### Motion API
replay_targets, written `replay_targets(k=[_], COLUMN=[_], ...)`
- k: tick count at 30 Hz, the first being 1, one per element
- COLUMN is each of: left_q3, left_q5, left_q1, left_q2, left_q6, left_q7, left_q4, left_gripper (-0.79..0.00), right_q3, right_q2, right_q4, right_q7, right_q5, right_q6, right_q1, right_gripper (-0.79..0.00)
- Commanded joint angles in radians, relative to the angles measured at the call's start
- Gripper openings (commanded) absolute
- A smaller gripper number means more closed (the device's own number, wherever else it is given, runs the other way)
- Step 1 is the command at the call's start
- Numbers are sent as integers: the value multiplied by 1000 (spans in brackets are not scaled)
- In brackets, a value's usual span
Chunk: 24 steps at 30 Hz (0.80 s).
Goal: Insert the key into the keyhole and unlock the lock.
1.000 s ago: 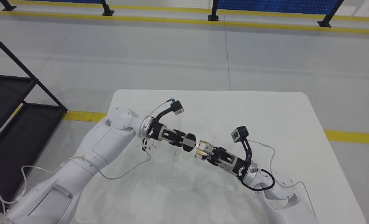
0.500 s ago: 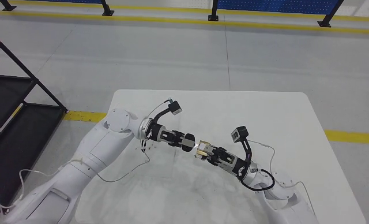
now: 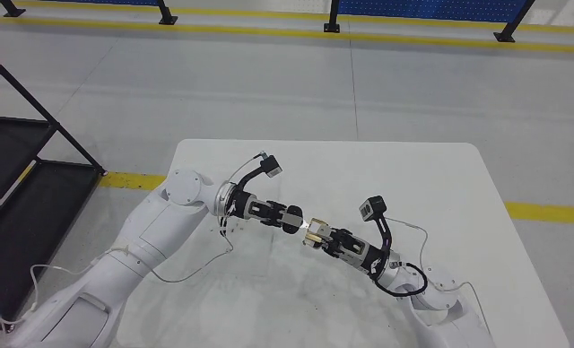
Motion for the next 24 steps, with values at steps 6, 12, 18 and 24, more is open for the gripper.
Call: replay_targets(k=[6,12,18,24], left_q3=[-5,-10,-14,-8], left_q5=[0,1,4,4], left_q1=[2,5,8,9], left_q2=[-2,-3,-5,-9], left_q6=[3,5,4,5], left_q7=[-3,-5,-3,-5], left_q4=[7,8,7,3], left_gripper=[-785,-785,-785,-785], right_q3=[0,0,0,0], right_q2=[0,0,0,0], right_q4=[0,0,0,0], right_q7=[0,0,0,0], right_q5=[0,0,0,0], right_q6=[0,0,0,0], right_q1=[0,0,0,0], right_gripper=[-785,-785,-785,-785])
